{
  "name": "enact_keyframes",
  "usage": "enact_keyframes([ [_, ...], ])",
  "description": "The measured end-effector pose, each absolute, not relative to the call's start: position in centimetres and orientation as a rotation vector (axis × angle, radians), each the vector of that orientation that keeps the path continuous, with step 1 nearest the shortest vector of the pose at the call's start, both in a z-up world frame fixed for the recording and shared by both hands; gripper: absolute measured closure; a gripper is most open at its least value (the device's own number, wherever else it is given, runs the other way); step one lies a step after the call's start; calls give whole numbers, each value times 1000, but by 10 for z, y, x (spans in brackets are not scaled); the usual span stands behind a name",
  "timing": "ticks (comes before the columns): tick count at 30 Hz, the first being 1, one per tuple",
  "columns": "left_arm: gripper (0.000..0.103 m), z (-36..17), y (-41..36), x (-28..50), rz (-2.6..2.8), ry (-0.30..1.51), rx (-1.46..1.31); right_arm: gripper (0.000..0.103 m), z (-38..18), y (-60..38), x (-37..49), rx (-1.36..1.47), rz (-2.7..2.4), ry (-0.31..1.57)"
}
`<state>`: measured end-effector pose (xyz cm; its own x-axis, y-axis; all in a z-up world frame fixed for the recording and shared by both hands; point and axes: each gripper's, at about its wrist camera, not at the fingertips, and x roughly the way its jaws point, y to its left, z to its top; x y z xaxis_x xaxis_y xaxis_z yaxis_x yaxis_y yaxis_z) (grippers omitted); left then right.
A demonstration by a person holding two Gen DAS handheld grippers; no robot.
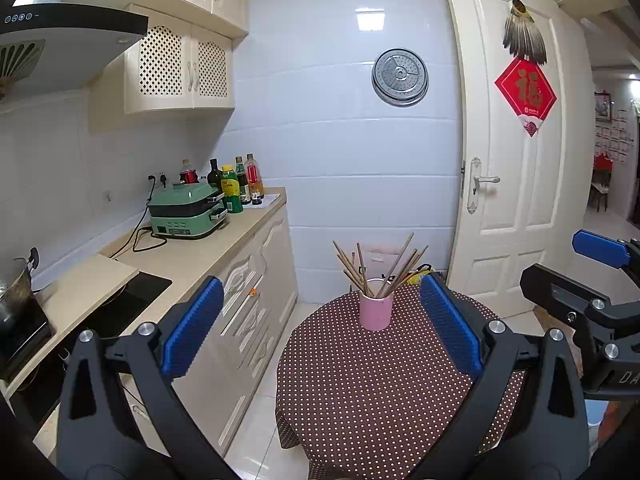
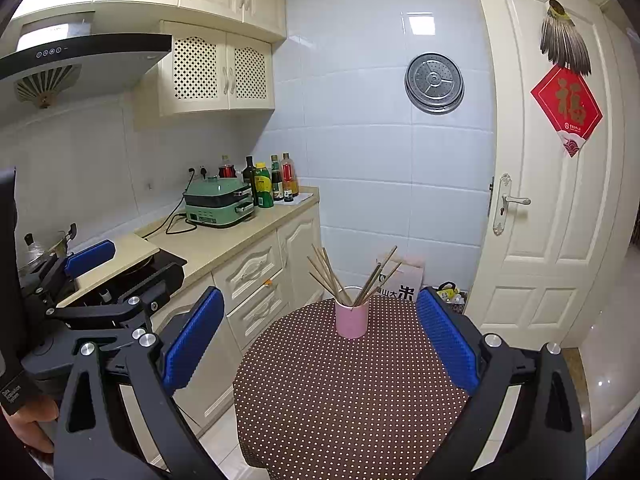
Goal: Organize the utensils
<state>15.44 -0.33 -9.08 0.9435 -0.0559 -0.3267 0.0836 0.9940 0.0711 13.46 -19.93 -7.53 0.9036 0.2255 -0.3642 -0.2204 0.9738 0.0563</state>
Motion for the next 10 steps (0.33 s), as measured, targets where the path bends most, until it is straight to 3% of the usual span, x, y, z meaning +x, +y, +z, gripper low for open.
enact_keyframes([
  [10,7,-99,5,170,-85,371,80,10,-81,-187,149,17,217,403],
])
